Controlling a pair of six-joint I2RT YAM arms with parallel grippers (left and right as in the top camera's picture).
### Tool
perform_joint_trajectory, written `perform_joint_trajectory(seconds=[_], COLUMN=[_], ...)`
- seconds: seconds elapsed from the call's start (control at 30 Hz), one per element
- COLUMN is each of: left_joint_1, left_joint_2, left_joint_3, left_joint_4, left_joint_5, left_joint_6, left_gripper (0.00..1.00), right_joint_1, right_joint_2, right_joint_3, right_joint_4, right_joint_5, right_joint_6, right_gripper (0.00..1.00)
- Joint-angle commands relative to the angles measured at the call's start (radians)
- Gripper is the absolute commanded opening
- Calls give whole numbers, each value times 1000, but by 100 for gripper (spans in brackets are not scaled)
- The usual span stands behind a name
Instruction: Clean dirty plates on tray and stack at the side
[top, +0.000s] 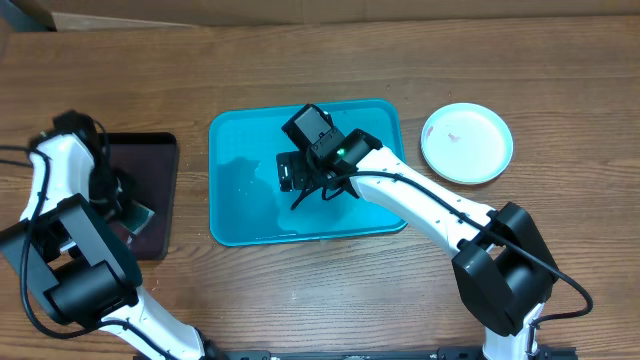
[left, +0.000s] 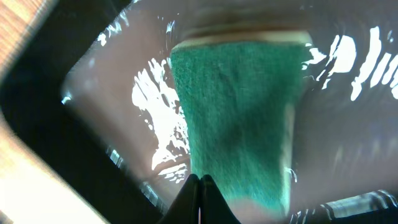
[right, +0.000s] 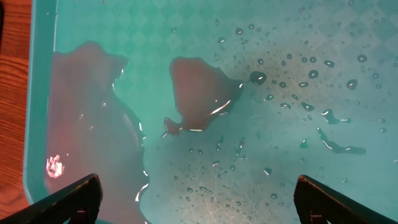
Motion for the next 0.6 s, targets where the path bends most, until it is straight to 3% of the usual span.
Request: perform_joint_trajectory(seconds=[0.0,0.1,0.17,0.2,0.23,0.57], left_joint_1=[3,3,3,3,3,-29], left_joint_2=[2,2,2,2,2,-57], left_joint_3=[180,289,331,336,336,330], left_joint_4=[-82,-164,-198,-205,-209,-239], left_joint_5=[109,202,259,279,291,514], left_joint_6=[-8,-7,-6,-6,-7,197], left_gripper=[6,9,27,70,100,100], right_joint_1=[-3,-3,-3,-3,-3,-3], right_joint_2=[-25,-53,-89,-108,-129,-374], right_joint_3=[-2,-2,-2,-2,-2,-2], right_joint_4=[-1,-12,-27,-35,-45,-263], right_joint_5=[13,13,14,21,27,189], right_joint_6=[0,0,0,1,1,62], right_gripper=[100,100,100,100,100,100])
